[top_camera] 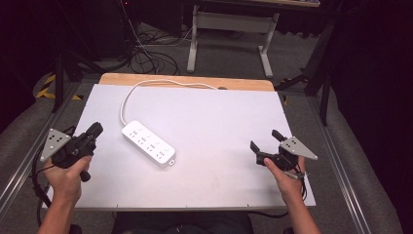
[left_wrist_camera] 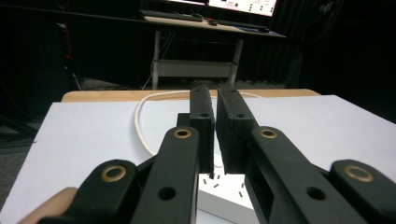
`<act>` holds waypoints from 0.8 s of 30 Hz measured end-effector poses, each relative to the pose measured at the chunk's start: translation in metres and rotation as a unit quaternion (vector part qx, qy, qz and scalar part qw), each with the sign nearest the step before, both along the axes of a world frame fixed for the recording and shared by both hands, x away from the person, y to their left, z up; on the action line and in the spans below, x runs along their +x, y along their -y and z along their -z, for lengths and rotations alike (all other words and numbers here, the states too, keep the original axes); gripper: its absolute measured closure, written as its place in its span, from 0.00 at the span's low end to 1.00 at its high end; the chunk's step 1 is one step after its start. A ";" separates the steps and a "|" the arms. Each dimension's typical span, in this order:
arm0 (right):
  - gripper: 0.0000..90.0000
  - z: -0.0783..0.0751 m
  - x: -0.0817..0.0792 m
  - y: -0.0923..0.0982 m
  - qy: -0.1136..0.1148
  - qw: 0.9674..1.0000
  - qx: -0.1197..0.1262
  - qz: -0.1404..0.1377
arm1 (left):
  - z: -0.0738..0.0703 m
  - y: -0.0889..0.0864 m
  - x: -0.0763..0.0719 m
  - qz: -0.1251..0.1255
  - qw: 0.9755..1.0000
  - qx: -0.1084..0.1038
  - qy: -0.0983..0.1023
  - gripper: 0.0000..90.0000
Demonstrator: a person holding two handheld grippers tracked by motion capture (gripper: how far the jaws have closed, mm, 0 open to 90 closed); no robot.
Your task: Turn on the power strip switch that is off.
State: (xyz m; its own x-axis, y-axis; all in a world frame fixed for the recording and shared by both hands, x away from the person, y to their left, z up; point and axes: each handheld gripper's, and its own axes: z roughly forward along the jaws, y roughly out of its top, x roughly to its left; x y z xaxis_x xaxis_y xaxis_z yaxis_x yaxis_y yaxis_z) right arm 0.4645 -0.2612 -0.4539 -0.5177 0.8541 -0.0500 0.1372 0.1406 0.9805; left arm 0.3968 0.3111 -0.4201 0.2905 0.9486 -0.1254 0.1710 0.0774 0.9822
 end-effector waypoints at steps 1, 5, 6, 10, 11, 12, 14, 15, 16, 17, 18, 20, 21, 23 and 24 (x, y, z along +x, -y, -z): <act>0.08 0.000 0.000 0.000 0.000 1.000 0.000 0.000 | 0.000 0.000 0.000 -0.002 1.000 0.001 0.001 0.94; 0.08 0.000 0.000 0.001 0.000 1.000 0.004 0.002 | 0.001 -0.002 0.000 -0.011 1.000 0.000 0.004 0.91; 0.08 0.000 0.000 0.002 -0.001 1.000 0.004 0.002 | 0.001 -0.003 0.001 -0.013 1.000 0.002 0.004 0.90; 0.08 0.000 -0.001 0.002 0.000 1.000 0.004 0.002 | 0.003 -0.004 0.002 -0.020 1.000 0.003 -0.004 0.81; 0.08 0.000 -0.001 0.002 0.000 1.000 0.004 0.002 | 0.003 -0.004 0.003 -0.023 1.000 0.000 -0.006 0.77; 0.08 -0.001 -0.001 0.002 0.000 1.000 0.004 0.002 | 0.004 -0.004 0.004 -0.027 1.000 -0.004 -0.006 0.72; 0.08 -0.001 -0.001 0.002 0.000 1.000 0.004 0.002 | 0.004 -0.004 0.005 -0.040 0.999 -0.009 -0.011 0.59; 0.08 -0.001 -0.001 0.002 -0.001 1.000 0.004 0.002 | 0.004 -0.004 0.006 -0.051 0.999 -0.011 -0.010 0.53; 0.08 0.000 -0.001 0.002 -0.001 1.000 0.004 0.002 | 0.004 -0.004 0.007 -0.060 0.998 -0.013 -0.009 0.49; 0.08 0.000 -0.001 0.002 -0.001 1.000 0.004 0.002 | 0.004 -0.004 0.007 -0.062 0.998 -0.013 -0.008 0.45; 0.08 0.000 -0.001 0.002 -0.001 1.000 0.004 0.002 | 0.005 -0.005 0.008 -0.063 0.998 -0.012 -0.004 0.41; 0.08 0.000 -0.001 0.002 0.000 1.000 0.004 0.001 | 0.005 -0.005 0.007 -0.063 0.998 -0.008 0.002 0.34; 0.08 0.000 -0.001 0.002 -0.001 1.000 0.004 0.002 | 0.005 -0.005 0.007 -0.063 0.998 -0.007 0.002 0.32; 0.08 0.000 -0.001 0.002 0.001 1.000 0.004 0.002 | 0.006 -0.006 0.008 -0.062 0.998 -0.004 0.001 0.27; 0.08 -0.001 -0.001 0.002 0.000 1.000 0.004 0.003 | 0.006 -0.006 0.008 -0.061 0.998 -0.001 0.000 0.25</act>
State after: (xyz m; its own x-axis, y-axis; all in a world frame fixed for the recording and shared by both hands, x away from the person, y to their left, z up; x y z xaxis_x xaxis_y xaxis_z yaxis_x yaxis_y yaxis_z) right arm 0.4636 -0.2633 -0.4534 -0.5132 0.8572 -0.0433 0.1373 0.1318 0.9817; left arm 0.4048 0.3166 -0.4261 0.1724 0.9767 -0.1275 0.1610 0.0998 0.9819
